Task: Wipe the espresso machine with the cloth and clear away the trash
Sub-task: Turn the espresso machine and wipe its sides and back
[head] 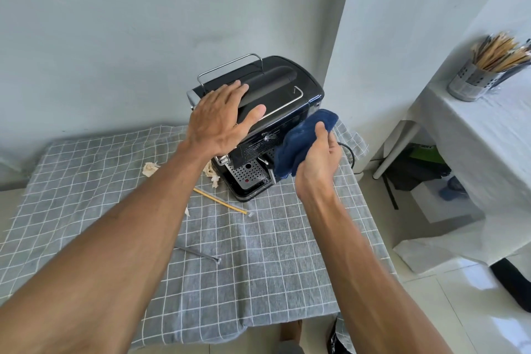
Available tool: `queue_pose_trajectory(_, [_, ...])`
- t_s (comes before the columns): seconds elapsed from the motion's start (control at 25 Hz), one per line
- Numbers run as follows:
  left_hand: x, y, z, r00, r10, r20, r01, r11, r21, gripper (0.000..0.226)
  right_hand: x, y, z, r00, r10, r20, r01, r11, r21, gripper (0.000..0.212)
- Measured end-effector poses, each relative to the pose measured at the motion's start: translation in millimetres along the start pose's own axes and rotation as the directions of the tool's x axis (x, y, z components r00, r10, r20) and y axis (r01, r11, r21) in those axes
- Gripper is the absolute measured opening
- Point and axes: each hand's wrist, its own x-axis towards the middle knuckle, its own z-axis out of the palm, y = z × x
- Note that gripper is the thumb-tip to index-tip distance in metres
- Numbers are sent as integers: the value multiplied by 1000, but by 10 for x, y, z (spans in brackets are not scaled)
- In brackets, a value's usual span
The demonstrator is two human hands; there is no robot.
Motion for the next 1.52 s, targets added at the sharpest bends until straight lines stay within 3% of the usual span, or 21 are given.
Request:
queue_pose_trajectory(0.12, [216, 38, -105, 995, -97, 39, 99, 994, -45, 84, -54, 53, 70, 995, -92, -48, 88, 993, -72, 21])
queue_pose_trajectory(0.16, [304, 41, -144, 991, -118, 55, 120, 992, -30, 81, -72, 74, 103, 996, -88, -26, 85, 990, -110, 30])
queue_pose_trajectory(0.24, [382, 34, -165, 992, -82, 91, 81, 997, 17, 74, -82, 138, 207, 995, -86, 43, 91, 983, -160, 49])
queue_pose_trajectory(0.32, [332, 5, -94, 995, -14, 103, 11, 1000, 29, 68, -66, 272, 254, 988, -95, 125, 124, 958, -258, 53])
queue_pose_trajectory(0.4, [276, -16, -22, 995, 20, 97, -20, 1000, -2, 66, -151, 486, 187, 958, -184, 221, 268, 850, -453, 42])
queue_pose_trajectory(0.48, [297, -14, 10, 994, 19, 105, -17, 1000, -19, 67, -342, 758, 48, 888, -234, 397, 422, 757, -499, 34])
queue_pose_trajectory(0.56, [304, -23, 29, 994, 13, 112, -13, 1000, -3, 73, -367, 1006, -106, 715, -343, 610, 662, 615, -430, 31])
queue_pose_trajectory(0.64, [286, -48, 53, 994, 9, 108, -9, 1000, -1, 79, -137, 1079, -205, 575, -423, 700, 807, 436, -399, 19])
queue_pose_trajectory(0.68, [272, -59, 63, 994, 9, 107, -9, 1000, -2, 81, -6, 1056, -208, 563, -424, 710, 824, 357, -440, 24])
queue_pose_trajectory(0.76, [268, -67, 74, 995, 17, 97, -18, 1000, 1, 81, 243, 975, -101, 598, -423, 681, 799, 248, -548, 67])
queue_pose_trajectory(0.8, [270, -67, 77, 996, 17, 88, -18, 1000, 2, 80, 303, 978, -21, 624, -428, 653, 775, 230, -589, 73])
queue_pose_trajectory(0.92, [270, -58, 71, 997, 6, 72, -5, 1000, -10, 79, 12, 1156, 146, 710, -379, 594, 701, 301, -646, 58])
queue_pose_trajectory(1.08, [244, -65, 60, 997, 28, 75, -27, 999, -17, 80, -304, 1326, 75, 686, -414, 599, 728, 382, -569, 60])
queue_pose_trajectory(1.2, [253, -77, 67, 998, 23, 50, -22, 999, -28, 79, 134, 966, 240, 836, -412, 363, 549, 623, -557, 65])
queue_pose_trajectory(1.28, [254, -69, 78, 998, 27, 48, -26, 1000, -18, 81, 353, 823, 329, 870, -418, 261, 492, 701, -516, 69])
queue_pose_trajectory(1.36, [247, -62, 79, 999, 22, 38, -21, 999, -25, 82, 259, 936, 368, 834, -463, 301, 551, 666, -504, 70])
queue_pose_trajectory(1.48, [241, -75, 79, 999, 29, 38, -28, 999, -31, 80, -95, 1319, 184, 707, -492, 508, 707, 484, -515, 67])
queue_pose_trajectory(1.52, [238, -83, 78, 999, 33, 42, -32, 999, -29, 78, -96, 1343, 123, 709, -472, 524, 705, 491, -512, 69])
